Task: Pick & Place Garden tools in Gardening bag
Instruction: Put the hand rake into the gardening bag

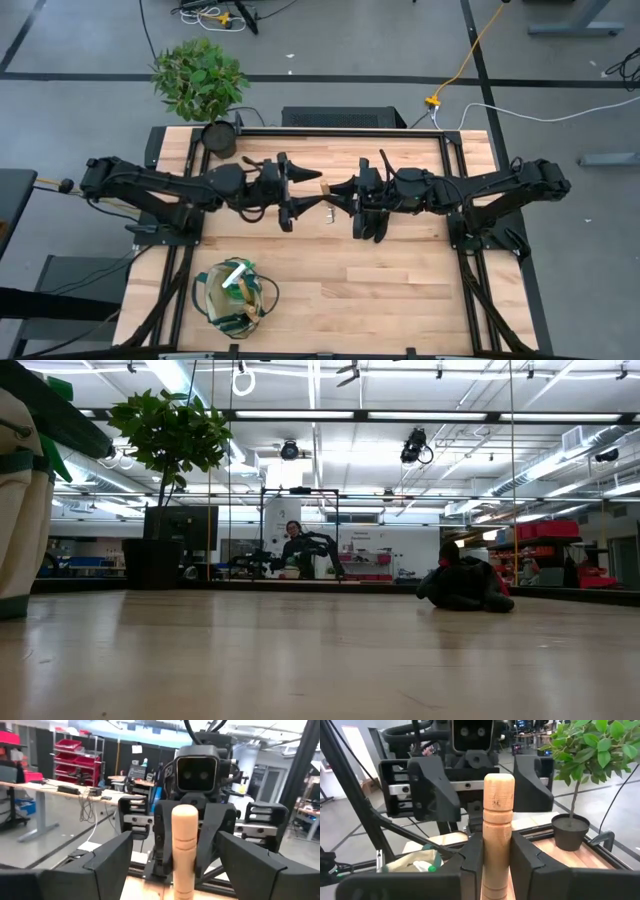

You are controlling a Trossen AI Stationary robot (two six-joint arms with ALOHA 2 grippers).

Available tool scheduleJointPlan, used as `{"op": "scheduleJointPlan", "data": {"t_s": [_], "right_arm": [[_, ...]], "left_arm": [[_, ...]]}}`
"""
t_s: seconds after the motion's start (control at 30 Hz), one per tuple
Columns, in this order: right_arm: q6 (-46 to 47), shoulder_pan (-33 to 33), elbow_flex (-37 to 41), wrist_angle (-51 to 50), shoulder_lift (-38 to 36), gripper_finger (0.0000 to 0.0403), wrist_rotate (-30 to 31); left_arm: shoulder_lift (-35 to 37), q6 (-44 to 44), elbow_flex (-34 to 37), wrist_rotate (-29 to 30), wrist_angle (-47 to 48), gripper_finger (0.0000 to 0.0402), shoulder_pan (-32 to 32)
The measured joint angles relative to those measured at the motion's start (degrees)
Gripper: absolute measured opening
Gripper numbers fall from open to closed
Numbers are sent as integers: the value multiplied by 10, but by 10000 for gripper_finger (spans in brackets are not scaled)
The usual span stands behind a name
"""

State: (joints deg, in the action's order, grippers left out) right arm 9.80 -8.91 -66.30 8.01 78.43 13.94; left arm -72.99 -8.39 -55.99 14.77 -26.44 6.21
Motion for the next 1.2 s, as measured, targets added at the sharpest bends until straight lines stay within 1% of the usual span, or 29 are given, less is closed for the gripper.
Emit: {"op": "scheduleJointPlan", "data": {"t_s": [0.23, 0.53, 0.63, 0.7, 0.97, 1.07, 1.2], "right_arm": [[0, 0, 0, 0, 0, 64, 0], [0, 0, 0, -4, 0, 64, -1], [1, 0, 0, -4, 0, 64, -6], [2, 0, 0, -4, 0, 64, -14], [2, 0, 0, -7, 0, 64, -15], [2, 0, 0, -8, 0, 64, -15], [2, 0, 0, -9, 0, 64, -15]], "left_arm": [[-13, -15, 0, -58, -36, 296, -19], [-31, -15, 0, -62, -55, 296, -23], [-42, -15, 0, -84, -84, 296, -23], [-45, -15, 0, -90, -84, 296, -23], [-57, -15, 0, -91, -92, 295, -22], [-56, -15, 0, -91, -94, 286, -22], [-56, -15, 0, -91, -94, 254, -22]]}}
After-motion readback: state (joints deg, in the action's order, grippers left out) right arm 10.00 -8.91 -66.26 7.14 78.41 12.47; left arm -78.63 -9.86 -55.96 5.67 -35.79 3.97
